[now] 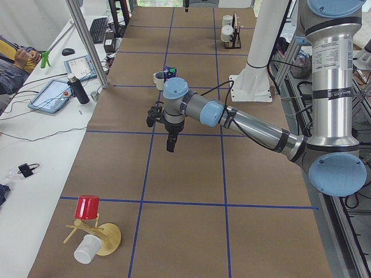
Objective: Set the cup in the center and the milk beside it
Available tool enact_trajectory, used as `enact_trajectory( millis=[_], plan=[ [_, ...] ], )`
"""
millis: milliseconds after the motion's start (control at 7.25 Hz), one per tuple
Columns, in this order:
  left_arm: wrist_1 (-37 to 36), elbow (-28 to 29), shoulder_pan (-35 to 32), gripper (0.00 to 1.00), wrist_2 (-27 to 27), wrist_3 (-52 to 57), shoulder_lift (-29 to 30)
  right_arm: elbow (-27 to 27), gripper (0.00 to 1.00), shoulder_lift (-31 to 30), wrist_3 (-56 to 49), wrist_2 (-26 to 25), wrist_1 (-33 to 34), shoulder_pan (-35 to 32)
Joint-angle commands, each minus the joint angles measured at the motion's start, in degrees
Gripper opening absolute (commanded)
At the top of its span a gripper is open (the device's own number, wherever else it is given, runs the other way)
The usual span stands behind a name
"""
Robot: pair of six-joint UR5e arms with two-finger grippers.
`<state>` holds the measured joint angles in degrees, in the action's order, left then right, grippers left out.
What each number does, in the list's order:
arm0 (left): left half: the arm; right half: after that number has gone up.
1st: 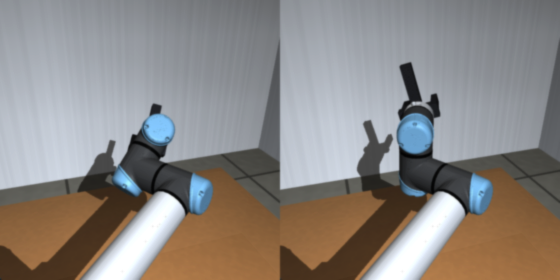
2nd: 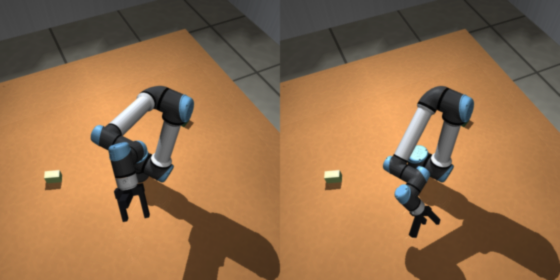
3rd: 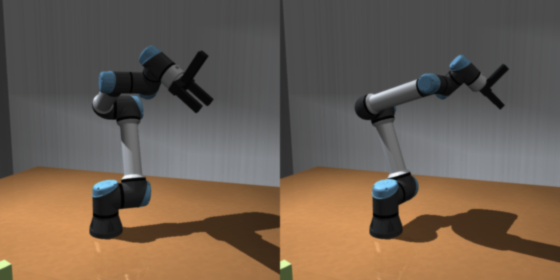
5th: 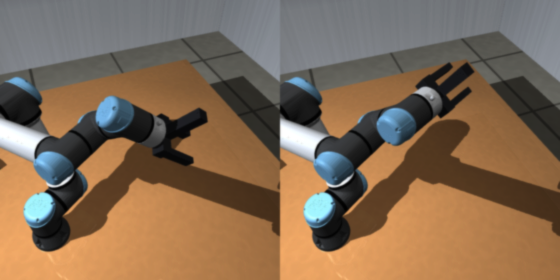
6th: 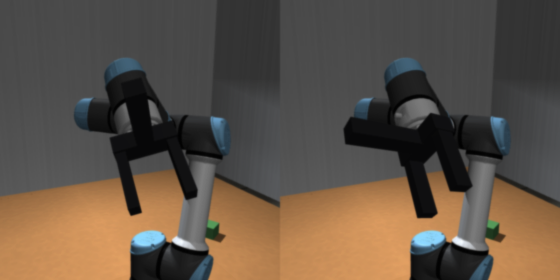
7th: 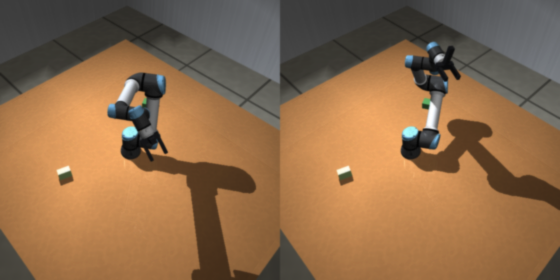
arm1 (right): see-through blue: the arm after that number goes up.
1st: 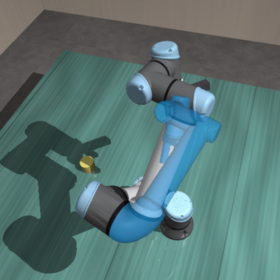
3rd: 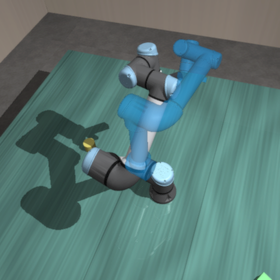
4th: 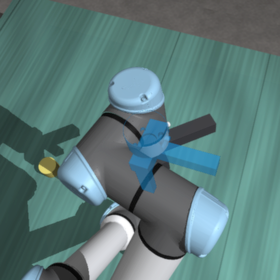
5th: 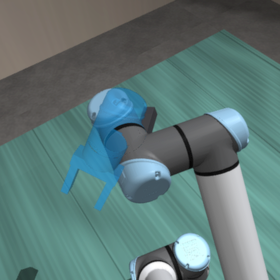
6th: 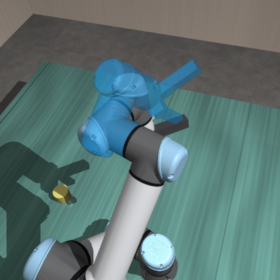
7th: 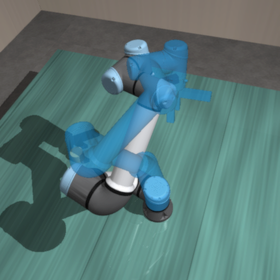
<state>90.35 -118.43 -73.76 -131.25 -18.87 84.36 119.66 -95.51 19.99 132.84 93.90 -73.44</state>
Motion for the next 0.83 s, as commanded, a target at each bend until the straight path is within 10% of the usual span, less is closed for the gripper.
enact_trajectory(
  millis=[0, 690],
  plan=[
    [-0.08, -1.79, 0.02, 0.98, 0.03, -0.03, 0.19, -0.3, 1.0, -0.73, -0.4, 0.05, -0.03, 0.05],
    [-0.44, -3.39, -0.06, 0.98, 0.03, -0.03, -2.44, -0.3, 1.0, -0.73, -0.31, 0.05, -0.03, 0.05]
  ],
)
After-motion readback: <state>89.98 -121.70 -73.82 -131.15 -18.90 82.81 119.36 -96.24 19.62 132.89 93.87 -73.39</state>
